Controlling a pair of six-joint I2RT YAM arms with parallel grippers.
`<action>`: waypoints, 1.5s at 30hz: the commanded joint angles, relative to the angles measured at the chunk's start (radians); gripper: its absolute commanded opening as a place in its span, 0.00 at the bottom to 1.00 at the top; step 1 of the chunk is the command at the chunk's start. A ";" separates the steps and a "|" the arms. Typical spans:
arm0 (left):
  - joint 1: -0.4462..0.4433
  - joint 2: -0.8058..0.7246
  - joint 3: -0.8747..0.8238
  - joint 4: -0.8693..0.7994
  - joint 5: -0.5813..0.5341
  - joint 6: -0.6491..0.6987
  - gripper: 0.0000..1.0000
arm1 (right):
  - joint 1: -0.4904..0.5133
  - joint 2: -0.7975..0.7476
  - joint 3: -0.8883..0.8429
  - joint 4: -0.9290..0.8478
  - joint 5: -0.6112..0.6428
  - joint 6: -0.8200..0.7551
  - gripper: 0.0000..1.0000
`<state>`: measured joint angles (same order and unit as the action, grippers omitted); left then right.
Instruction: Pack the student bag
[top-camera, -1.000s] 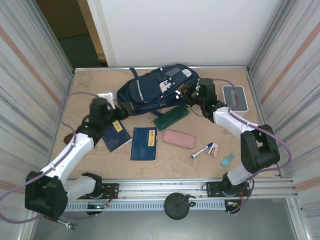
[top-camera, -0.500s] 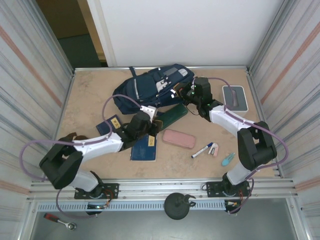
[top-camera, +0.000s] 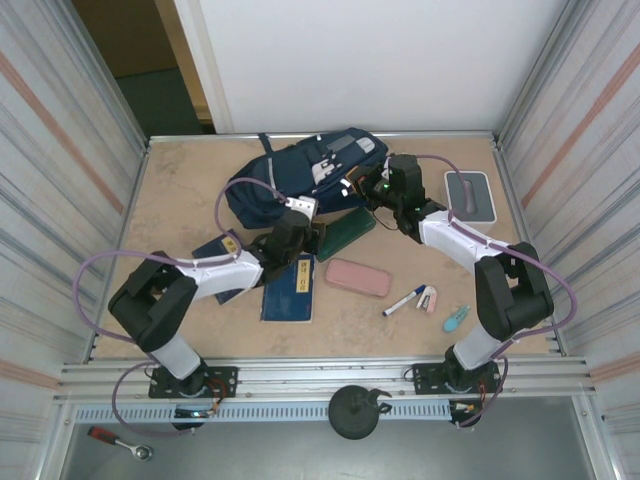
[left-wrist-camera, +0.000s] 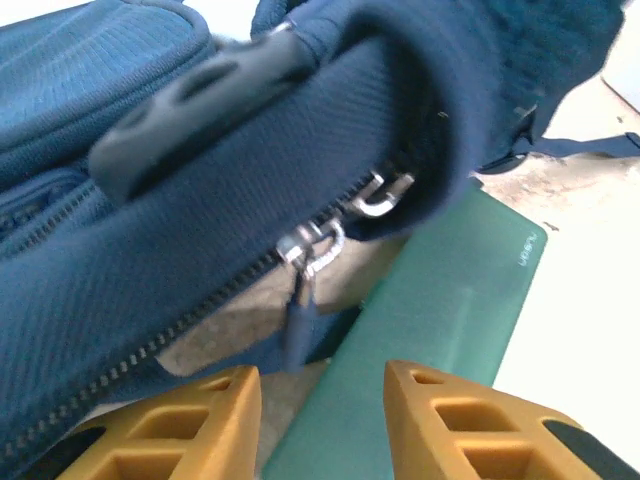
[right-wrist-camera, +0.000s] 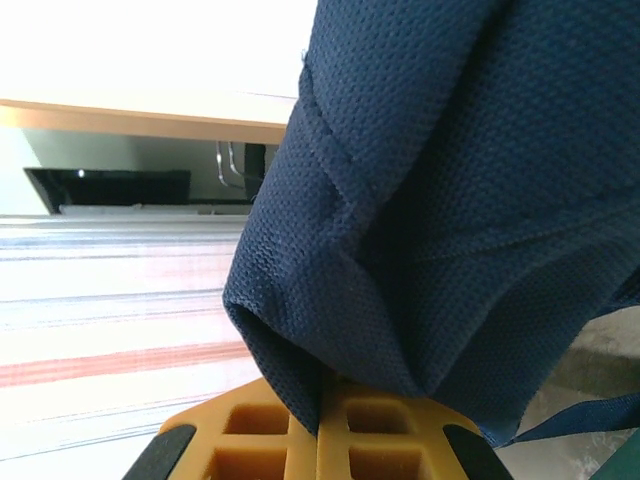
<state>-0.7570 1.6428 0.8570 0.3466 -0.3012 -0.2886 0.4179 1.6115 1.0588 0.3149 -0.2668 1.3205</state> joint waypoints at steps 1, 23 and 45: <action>0.011 0.036 0.051 0.033 -0.027 -0.004 0.36 | 0.002 -0.006 0.043 0.099 -0.060 0.023 0.00; 0.074 -0.036 -0.025 0.072 0.029 0.014 0.00 | -0.091 -0.045 0.000 -0.087 -0.079 -0.190 0.00; 0.190 -0.173 -0.103 -0.166 0.220 0.056 0.00 | -0.222 0.217 0.222 -0.217 -0.251 -0.320 0.00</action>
<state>-0.5732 1.4960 0.7437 0.2134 -0.1261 -0.2462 0.2211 1.7737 1.2060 0.0509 -0.5163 1.0016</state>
